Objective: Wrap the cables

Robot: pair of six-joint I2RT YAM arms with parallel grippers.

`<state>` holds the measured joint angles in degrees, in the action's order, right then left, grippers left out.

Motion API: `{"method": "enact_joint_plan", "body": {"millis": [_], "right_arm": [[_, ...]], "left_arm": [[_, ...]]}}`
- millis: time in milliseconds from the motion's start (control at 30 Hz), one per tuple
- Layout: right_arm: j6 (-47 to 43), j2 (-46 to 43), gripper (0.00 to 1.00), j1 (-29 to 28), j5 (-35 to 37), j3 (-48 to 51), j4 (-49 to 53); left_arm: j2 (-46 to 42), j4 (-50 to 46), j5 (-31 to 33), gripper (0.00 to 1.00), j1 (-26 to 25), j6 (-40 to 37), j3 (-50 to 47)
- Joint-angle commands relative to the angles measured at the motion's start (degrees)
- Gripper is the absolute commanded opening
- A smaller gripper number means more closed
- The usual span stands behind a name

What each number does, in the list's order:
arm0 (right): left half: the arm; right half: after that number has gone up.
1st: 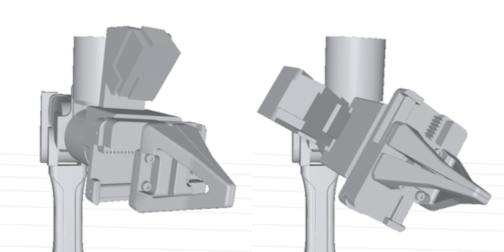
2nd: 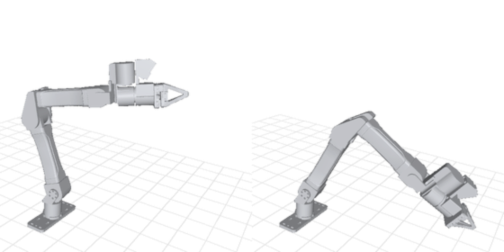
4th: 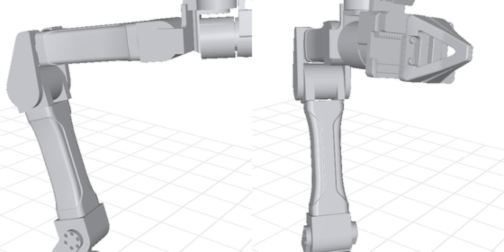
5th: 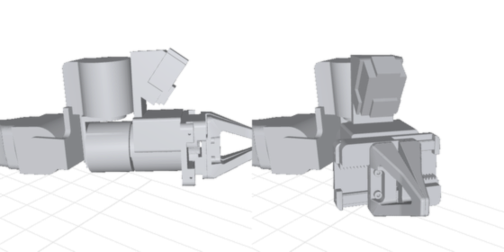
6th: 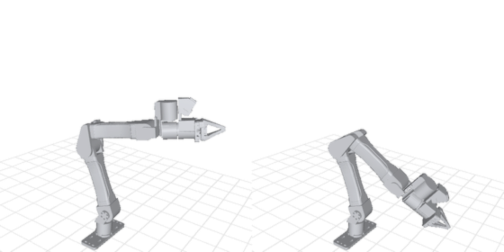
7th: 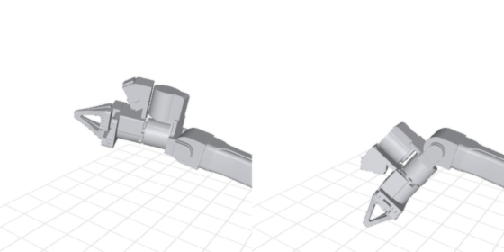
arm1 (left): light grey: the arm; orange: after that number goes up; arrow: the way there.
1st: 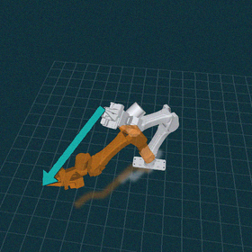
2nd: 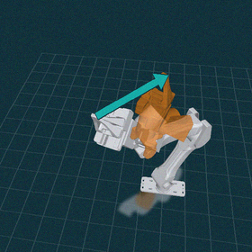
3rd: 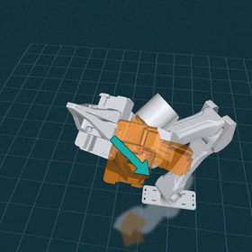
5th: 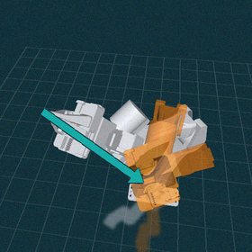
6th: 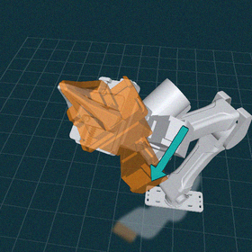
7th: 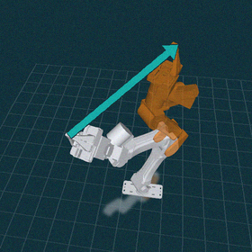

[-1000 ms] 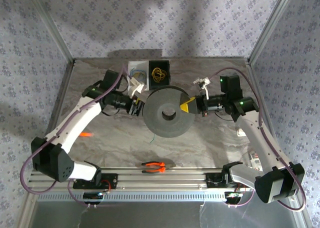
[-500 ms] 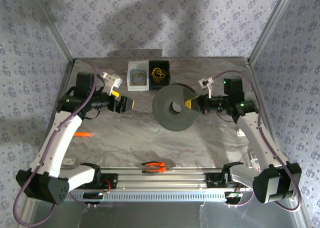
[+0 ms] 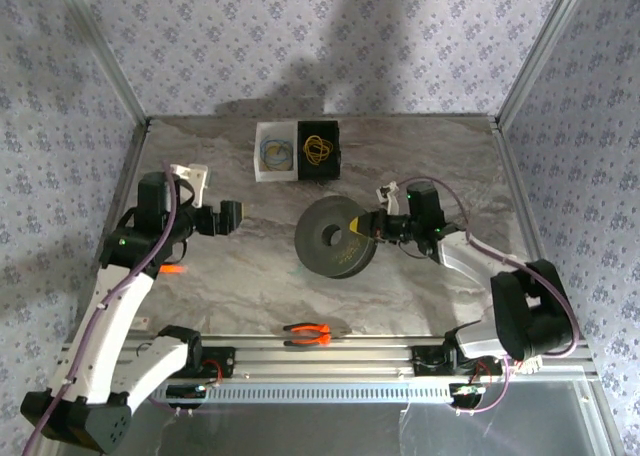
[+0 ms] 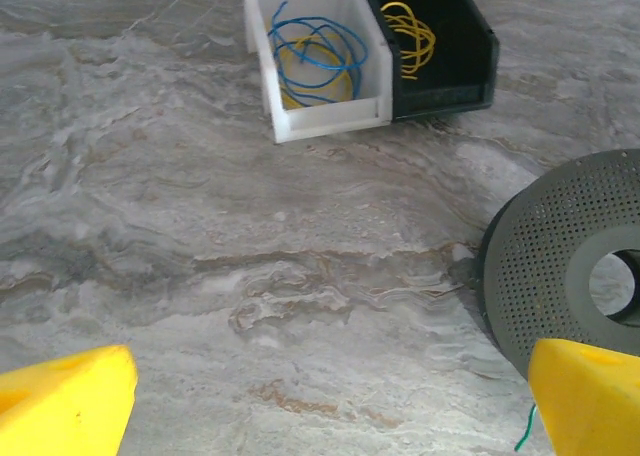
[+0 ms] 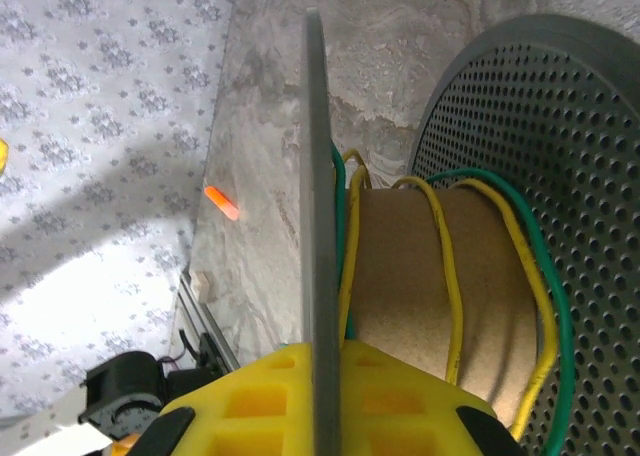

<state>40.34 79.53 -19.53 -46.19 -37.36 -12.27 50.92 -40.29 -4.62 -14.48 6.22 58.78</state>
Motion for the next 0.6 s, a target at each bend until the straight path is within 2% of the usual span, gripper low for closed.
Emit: {"method": "enact_joint_plan", "body": {"millis": [0, 100, 167, 333, 433, 567], "right_arm": [[4.89, 2.56, 0.00, -0.99, 2.95, 0.77, -11.83], [5.89, 6.43, 0.00, -1.26, 4.90, 1.59, -13.83], [5.44, 8.49, 0.04, -1.69, 6.23, 1.60, -13.12], [2.56, 11.66, 0.20, -3.15, 9.89, 0.45, -8.71], [1.74, 11.82, 0.22, -3.41, 11.57, -0.26, -6.44], [-1.47, 10.24, 0.36, -3.41, 13.54, -3.16, 1.54]], "left_arm": [[-0.70, 2.59, 3.28, 1.00, 0.15, 1.24, -1.79], [-1.04, 3.26, 3.64, 1.00, 0.15, 1.67, -2.73], [-1.25, 3.51, 3.74, 1.00, 0.16, 1.86, -3.05], [-1.78, 3.28, 4.44, 1.00, 0.18, 1.52, -3.15], [-1.87, 3.03, 4.78, 1.00, 0.15, 1.43, -3.10], [-2.19, 3.19, 5.32, 1.00, 0.21, 1.49, -3.59]]}}
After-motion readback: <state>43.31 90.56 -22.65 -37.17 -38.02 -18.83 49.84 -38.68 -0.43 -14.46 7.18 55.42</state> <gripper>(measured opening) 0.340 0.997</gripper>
